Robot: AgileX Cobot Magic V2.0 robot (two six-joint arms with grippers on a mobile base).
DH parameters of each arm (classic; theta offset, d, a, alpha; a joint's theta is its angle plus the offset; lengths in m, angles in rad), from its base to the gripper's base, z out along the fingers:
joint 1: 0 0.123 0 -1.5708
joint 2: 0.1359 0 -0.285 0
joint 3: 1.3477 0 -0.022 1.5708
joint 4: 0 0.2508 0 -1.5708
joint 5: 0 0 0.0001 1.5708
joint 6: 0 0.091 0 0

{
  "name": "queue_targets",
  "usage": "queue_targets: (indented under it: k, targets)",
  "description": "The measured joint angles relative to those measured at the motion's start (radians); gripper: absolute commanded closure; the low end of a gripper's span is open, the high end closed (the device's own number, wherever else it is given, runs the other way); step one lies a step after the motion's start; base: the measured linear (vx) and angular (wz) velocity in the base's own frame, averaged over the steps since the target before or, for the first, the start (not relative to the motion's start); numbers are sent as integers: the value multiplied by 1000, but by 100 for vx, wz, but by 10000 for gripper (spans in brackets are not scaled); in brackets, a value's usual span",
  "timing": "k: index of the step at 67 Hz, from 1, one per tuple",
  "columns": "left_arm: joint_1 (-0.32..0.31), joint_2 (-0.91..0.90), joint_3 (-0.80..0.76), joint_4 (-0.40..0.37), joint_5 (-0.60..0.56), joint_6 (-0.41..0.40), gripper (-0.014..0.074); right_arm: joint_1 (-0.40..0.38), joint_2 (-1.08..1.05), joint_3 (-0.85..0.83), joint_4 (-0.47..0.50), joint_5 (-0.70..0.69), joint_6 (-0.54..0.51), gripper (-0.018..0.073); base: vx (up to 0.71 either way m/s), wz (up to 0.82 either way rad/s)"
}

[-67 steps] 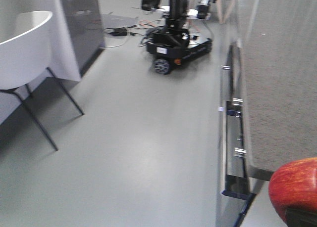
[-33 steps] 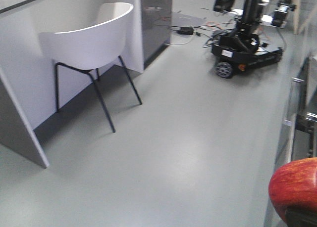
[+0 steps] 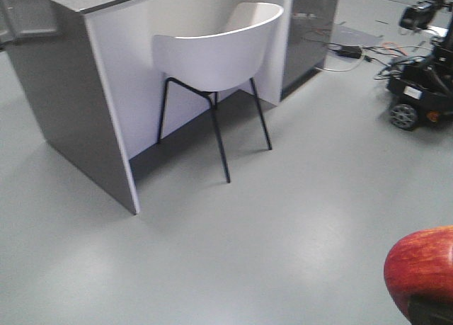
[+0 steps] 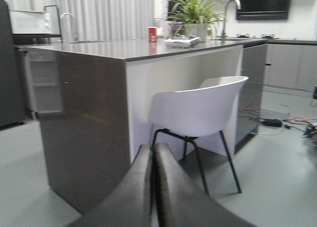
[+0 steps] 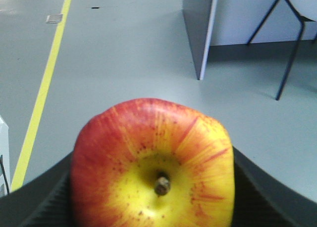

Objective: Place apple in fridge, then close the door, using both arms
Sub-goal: 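Hold the apple in the right gripper while driving away from the counter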

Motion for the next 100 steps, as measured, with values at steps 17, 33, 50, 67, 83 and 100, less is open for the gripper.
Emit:
queue_targets:
  k: [17, 33, 50, 67, 83, 100]
  targets:
    - [0, 0, 0, 0, 0, 0, 602, 0, 0, 0, 0, 0, 0, 335, -2, 40]
    - [0, 0, 0, 0, 0, 0, 602, 0, 0, 0, 0, 0, 0, 335, -1, 40]
    - [0, 0, 0, 0, 0, 0, 602, 0, 0, 0, 0, 0, 1, 335, 1, 38]
    - [0, 0, 0, 0, 0, 0, 602, 0, 0, 0, 0, 0, 1, 335, 4, 42]
    - [0, 0, 0, 0, 0, 0, 602, 0, 0, 0, 0, 0, 1, 335, 6, 40]
    - [0, 0, 0, 0, 0, 0, 602, 0, 0, 0, 0, 0, 1, 335, 7, 35]
